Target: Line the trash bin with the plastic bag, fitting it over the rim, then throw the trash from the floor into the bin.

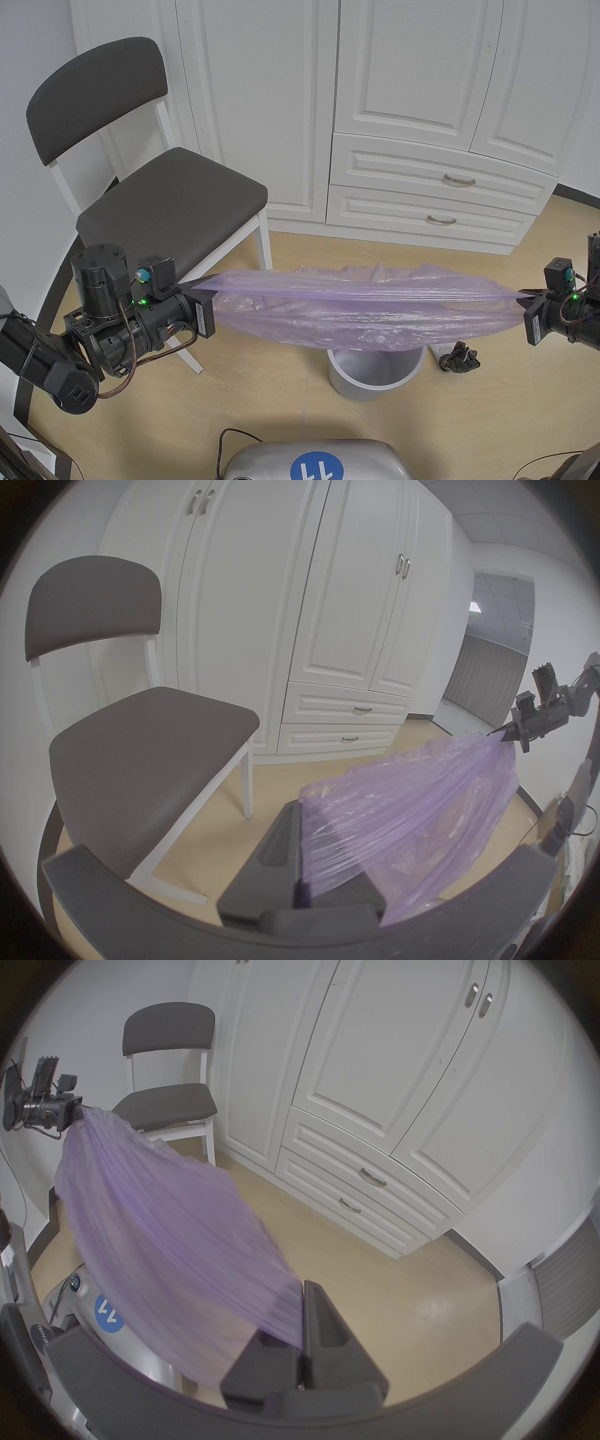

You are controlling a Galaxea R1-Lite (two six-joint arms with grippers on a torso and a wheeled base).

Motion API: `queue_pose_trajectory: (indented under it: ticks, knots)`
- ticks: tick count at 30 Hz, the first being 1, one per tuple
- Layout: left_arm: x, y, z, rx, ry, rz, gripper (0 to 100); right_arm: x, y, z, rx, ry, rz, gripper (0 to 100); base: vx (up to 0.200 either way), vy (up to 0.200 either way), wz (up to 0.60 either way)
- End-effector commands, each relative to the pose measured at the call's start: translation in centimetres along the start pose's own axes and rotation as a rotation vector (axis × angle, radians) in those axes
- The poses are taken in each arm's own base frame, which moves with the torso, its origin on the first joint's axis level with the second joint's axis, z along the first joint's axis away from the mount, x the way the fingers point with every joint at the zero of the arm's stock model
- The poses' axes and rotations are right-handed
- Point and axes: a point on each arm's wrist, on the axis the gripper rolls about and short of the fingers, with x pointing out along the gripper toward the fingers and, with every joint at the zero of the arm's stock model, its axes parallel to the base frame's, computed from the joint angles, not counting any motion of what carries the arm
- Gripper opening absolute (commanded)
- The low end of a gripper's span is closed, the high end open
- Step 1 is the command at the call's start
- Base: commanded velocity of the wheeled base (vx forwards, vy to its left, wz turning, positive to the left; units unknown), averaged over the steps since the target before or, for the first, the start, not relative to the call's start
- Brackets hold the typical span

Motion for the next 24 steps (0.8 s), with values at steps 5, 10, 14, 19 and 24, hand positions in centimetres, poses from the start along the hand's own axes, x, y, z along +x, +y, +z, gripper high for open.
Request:
queue_pose_trajectory:
  ticks: [5, 10, 14, 19, 24]
  knots:
    - [-0.1, 0.6, 0.2, -0.003, -0.008, 0.024, 0, -0.3, -0.2, -0.6, -0.025, 0.011, -0.013, 0, 0.000, 0.000, 0.00]
    - [-0.2, 0.7, 0.2, -0.003, -0.008, 0.029, 0, -0.3, -0.5, -1.2, -0.064, 0.034, -0.033, 0, 0.000, 0.000, 0.00]
    - [-0.2, 0.9, 0.2, -0.001, -0.009, 0.035, 0, -0.3, -0.6, -1.3, -0.072, 0.039, -0.038, 0, 0.000, 0.000, 0.00]
    - [-0.3, 1.2, 0.1, 0.048, -0.002, 0.048, 0, -0.5, -0.7, -1.1, -0.068, 0.024, -0.042, 0, 0.000, 0.000, 0.00]
    - [-0.2, 0.5, 0.1, 0.053, -0.004, 0.021, 0, -0.9, -0.5, -0.9, -0.066, -0.011, -0.032, 0, 0.000, 0.000, 0.00]
